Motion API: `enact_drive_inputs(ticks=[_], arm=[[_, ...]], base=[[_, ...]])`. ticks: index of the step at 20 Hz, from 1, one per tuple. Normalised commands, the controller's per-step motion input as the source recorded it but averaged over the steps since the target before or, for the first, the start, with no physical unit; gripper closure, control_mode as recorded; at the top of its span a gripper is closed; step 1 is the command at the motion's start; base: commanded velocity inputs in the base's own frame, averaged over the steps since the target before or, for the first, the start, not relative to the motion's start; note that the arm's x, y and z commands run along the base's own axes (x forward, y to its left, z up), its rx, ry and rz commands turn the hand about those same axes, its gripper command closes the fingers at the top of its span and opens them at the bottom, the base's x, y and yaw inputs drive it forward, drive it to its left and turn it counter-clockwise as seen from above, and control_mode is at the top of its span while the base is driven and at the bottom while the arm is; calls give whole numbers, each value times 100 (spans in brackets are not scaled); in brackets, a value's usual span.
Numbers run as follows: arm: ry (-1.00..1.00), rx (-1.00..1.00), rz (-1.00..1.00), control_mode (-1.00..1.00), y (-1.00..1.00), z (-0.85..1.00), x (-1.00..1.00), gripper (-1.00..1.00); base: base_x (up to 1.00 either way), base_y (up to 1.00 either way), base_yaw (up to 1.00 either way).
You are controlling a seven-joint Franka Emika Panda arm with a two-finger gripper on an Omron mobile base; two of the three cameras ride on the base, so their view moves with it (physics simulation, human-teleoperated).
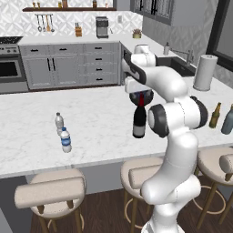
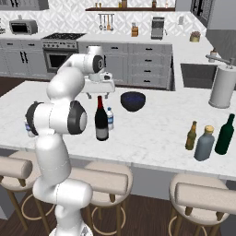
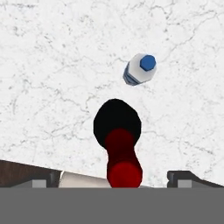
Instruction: Move the plastic bottles in the middle to the plastics group, and the glass bottles in the middle to the glass group.
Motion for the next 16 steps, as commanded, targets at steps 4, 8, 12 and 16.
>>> enact_drive_inputs(ticks=[4,8,12,16], arm=[[5,0,0,-100,0,-2,-2,-100],[3,0,0,-100,0,-14,0,-100],[0,0,0,-100,0,-38,-8,-100],[-2,0,0,-100,0,-19,-27,-100]], base=[[0,0,0],[0,0,0],[0,0,0],[0,0,0]])
